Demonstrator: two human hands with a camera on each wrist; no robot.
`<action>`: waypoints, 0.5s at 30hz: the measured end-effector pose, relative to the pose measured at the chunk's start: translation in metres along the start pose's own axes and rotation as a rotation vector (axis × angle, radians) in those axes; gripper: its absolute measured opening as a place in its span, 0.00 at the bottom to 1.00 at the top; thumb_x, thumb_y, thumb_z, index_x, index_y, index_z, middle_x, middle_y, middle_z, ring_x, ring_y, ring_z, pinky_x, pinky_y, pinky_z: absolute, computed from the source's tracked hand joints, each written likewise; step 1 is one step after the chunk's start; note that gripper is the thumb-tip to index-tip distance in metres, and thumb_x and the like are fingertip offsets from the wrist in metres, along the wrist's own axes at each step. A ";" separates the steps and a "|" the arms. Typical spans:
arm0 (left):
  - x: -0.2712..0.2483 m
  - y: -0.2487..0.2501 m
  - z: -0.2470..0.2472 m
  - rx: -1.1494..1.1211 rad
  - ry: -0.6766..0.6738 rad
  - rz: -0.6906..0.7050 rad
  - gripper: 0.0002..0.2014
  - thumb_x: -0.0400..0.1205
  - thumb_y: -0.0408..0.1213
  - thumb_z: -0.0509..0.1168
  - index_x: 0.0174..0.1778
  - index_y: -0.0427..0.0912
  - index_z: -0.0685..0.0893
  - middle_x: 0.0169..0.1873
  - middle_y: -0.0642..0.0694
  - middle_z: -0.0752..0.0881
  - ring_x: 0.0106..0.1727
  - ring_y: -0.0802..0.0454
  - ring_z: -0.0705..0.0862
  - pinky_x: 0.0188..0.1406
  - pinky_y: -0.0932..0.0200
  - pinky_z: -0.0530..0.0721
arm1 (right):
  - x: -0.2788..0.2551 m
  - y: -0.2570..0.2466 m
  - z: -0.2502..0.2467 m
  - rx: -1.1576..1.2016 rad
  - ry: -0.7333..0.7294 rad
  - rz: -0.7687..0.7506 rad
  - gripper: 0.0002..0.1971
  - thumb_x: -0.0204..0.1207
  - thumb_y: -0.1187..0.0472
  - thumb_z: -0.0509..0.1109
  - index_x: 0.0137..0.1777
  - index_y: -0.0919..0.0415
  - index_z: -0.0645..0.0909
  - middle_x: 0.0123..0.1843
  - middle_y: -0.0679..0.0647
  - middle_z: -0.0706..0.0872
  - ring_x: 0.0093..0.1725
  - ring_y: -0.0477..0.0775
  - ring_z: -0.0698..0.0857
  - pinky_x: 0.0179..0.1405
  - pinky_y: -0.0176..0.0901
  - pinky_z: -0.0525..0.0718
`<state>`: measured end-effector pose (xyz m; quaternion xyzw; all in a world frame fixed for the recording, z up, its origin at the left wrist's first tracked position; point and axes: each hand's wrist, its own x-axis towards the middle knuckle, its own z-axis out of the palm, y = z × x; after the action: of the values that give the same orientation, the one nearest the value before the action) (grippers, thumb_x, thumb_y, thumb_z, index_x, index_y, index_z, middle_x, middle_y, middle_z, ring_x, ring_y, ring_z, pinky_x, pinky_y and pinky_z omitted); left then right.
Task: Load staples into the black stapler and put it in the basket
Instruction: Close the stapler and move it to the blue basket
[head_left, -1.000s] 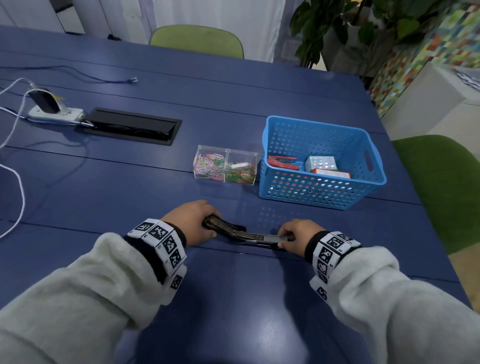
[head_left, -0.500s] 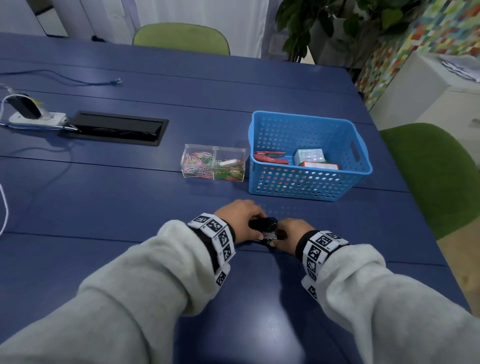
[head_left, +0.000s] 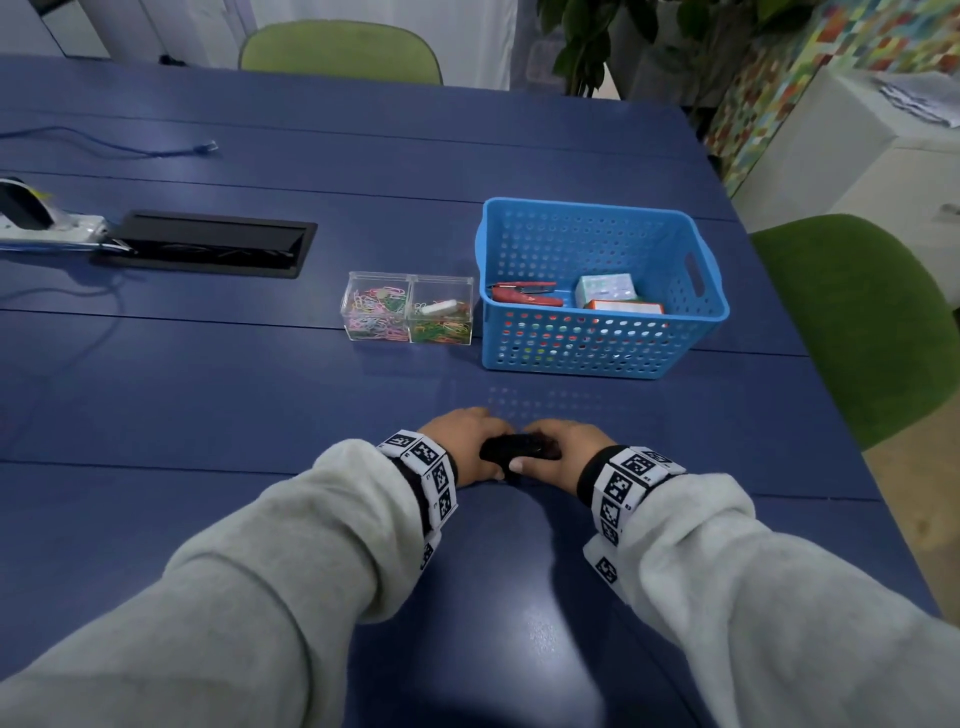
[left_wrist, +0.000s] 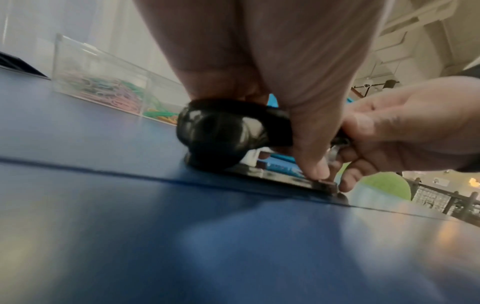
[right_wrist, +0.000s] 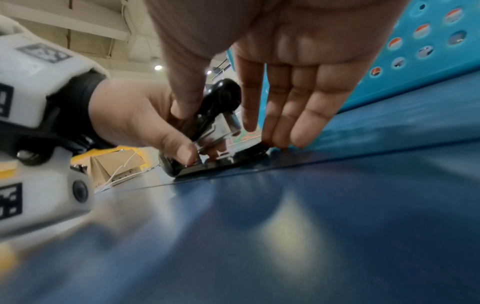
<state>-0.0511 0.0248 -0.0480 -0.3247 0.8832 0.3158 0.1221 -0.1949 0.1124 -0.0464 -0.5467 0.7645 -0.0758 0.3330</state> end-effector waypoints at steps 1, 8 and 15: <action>0.000 -0.002 0.002 0.009 -0.010 -0.008 0.23 0.73 0.42 0.72 0.65 0.48 0.79 0.58 0.39 0.80 0.61 0.40 0.79 0.60 0.49 0.76 | 0.000 0.000 0.001 0.023 0.005 -0.014 0.19 0.70 0.47 0.71 0.60 0.52 0.80 0.58 0.56 0.87 0.58 0.57 0.83 0.55 0.40 0.76; -0.005 -0.012 0.002 0.146 0.021 -0.097 0.19 0.73 0.43 0.71 0.58 0.43 0.78 0.59 0.39 0.79 0.62 0.39 0.78 0.58 0.44 0.80 | 0.002 -0.001 -0.002 0.037 -0.025 -0.002 0.16 0.71 0.47 0.70 0.58 0.50 0.81 0.51 0.53 0.86 0.56 0.55 0.83 0.59 0.44 0.79; -0.011 -0.008 -0.002 0.049 0.013 -0.094 0.16 0.76 0.38 0.68 0.55 0.39 0.73 0.55 0.36 0.83 0.55 0.37 0.82 0.52 0.48 0.80 | 0.003 0.008 0.005 0.262 -0.039 0.035 0.16 0.75 0.46 0.66 0.61 0.48 0.77 0.53 0.52 0.85 0.54 0.54 0.84 0.61 0.49 0.80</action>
<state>-0.0373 0.0242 -0.0461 -0.3649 0.8751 0.2860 0.1389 -0.1986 0.1143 -0.0556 -0.4865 0.7509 -0.1584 0.4176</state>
